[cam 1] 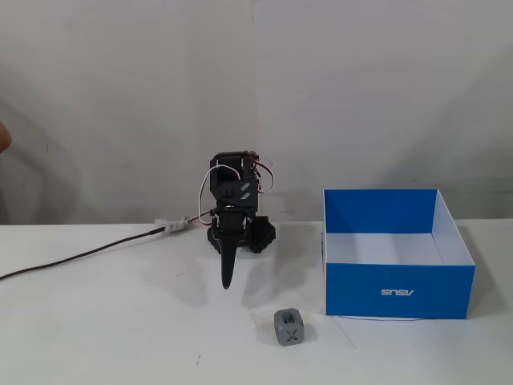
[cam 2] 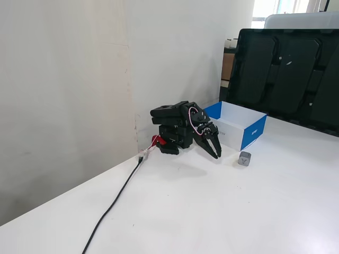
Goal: Pick the gray block and keep it in the box.
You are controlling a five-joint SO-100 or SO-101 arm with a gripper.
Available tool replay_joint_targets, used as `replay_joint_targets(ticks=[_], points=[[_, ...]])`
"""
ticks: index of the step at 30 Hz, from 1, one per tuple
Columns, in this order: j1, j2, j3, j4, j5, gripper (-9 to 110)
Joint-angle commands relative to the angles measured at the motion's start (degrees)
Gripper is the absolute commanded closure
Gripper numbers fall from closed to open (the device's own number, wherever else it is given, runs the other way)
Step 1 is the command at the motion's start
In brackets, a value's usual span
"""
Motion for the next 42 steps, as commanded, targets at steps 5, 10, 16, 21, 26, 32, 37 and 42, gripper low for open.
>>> replay_joint_targets(ticks=[5,10,16,21,26,32,37,42], points=[[0.8,9.8,0.4,-0.9,-0.3,101],[0.8,9.8,0.4,-0.9,-0.3,101],[0.8,9.8,0.4,-0.9,-0.3,101],[0.8,9.8,0.4,-0.9,-0.3,101],[0.8,9.8,0.4,-0.9,-0.3,101],[-2.2,9.8,0.5,-1.3,-0.4,101],[-3.7,9.8,0.5,-1.5,-1.2,101],[-6.1,9.5,-5.7,1.3,-2.4,101]])
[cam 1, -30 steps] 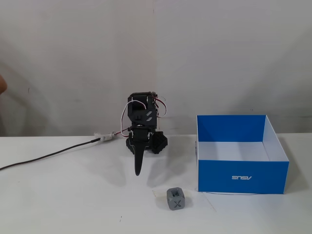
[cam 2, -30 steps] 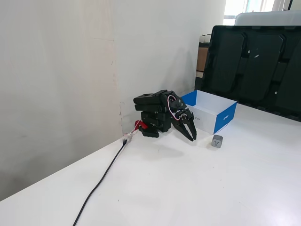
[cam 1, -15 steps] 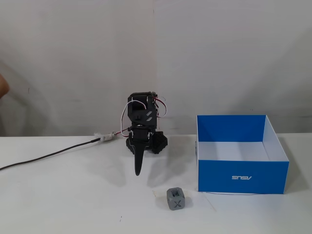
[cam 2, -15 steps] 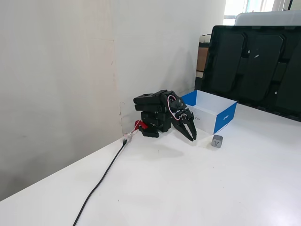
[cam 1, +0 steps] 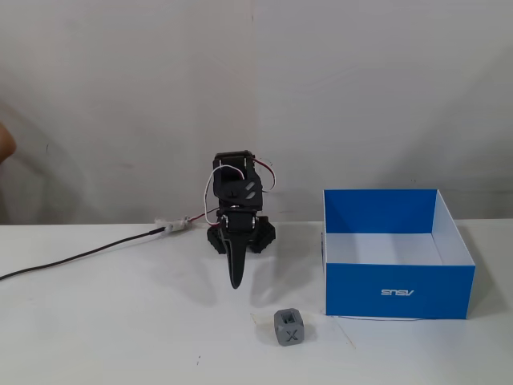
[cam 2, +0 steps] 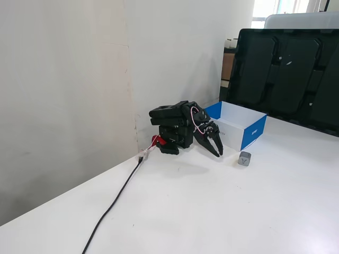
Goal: Pick the gray block and keep it in the box.
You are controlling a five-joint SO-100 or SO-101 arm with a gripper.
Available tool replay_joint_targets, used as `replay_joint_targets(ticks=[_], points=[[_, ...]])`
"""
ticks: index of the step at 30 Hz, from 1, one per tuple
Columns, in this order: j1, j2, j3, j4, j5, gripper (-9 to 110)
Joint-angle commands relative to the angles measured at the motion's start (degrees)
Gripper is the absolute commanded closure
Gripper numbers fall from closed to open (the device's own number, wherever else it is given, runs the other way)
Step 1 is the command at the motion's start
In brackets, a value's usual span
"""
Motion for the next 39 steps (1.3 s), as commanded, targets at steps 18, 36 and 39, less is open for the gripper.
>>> replay_joint_targets(ticks=[18,36,39], points=[[-13.4,-39.6,-34.5,-1.7,3.9,95],[-16.0,-84.4,-51.5,-8.3,12.7,65],[-15.5,-92.5,-56.2,-9.0,12.7,65]])
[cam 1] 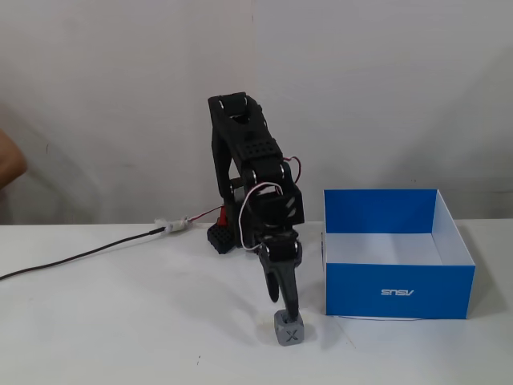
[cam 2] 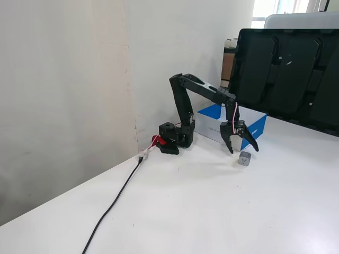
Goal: Pick the gray block and keep it in the box.
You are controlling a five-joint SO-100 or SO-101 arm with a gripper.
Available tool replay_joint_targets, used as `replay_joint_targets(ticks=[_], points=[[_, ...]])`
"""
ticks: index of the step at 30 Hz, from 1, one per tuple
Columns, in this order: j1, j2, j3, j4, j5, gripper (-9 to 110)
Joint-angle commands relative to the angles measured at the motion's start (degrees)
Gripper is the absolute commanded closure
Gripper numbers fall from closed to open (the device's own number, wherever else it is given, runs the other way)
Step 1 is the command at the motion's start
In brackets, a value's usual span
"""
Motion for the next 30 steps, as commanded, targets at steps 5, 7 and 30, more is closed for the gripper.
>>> replay_joint_targets(ticks=[5,7,30], points=[[0.4,-9.1,-10.4,-1.1,0.1,65],[0.4,-11.5,-11.4,-2.0,0.1,66],[1.0,13.5,-26.5,22.0,0.1,101]])
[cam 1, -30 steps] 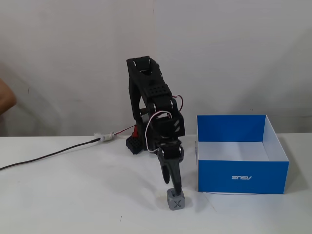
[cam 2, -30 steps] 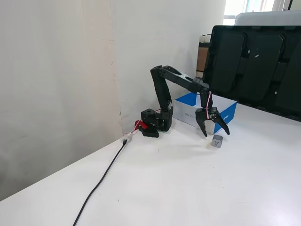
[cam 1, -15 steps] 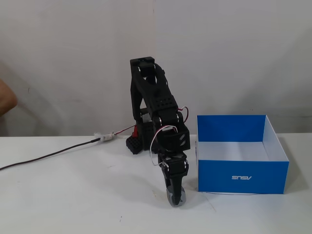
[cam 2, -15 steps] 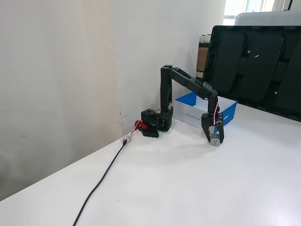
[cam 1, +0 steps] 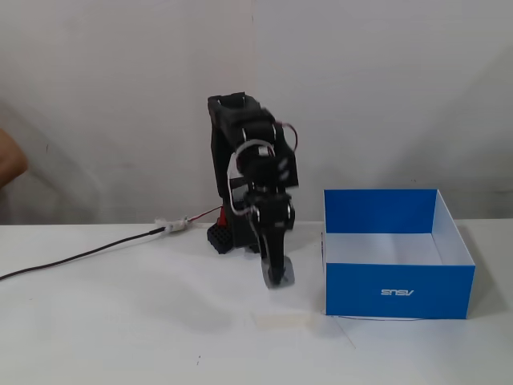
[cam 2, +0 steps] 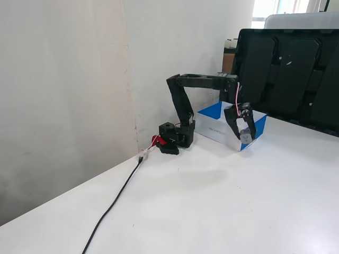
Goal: Pick the gray block and keep it in the box.
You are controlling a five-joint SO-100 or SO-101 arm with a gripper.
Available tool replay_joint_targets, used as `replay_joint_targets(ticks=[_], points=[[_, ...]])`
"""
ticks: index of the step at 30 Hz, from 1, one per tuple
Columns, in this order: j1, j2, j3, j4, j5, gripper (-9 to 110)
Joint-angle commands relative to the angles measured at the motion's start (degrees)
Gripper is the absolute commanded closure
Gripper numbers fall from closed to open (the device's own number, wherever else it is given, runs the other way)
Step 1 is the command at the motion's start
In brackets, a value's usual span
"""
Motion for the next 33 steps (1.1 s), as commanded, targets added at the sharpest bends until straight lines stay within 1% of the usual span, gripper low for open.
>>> replay_joint_targets(ticks=[1,4,7,15,18,19,20,21,23,24,26,28,29,33], points=[[-3.4,8.3,-9.1,4.7,0.1,101],[-9.6,9.7,-14.9,10.2,0.1,101],[-17.1,11.4,-16.7,12.1,0.5,101],[-43.0,17.0,-11.8,9.8,1.9,101],[-49.2,17.1,-10.0,8.2,1.9,101],[-51.3,16.8,-8.9,7.6,1.9,99],[-53.4,16.9,-6.8,6.7,1.9,90],[-54.6,17.1,-4.1,5.1,1.9,79],[-54.1,18.5,0.5,1.2,1.9,74],[-53.6,19.5,2.8,-0.6,1.9,70],[-52.9,20.8,4.7,-2.5,1.9,67],[-51.6,22.2,5.0,-2.7,1.9,68],[-50.1,23.9,5.4,-2.6,1.9,70],[-40.3,29.0,5.6,-2.6,1.9,83]])
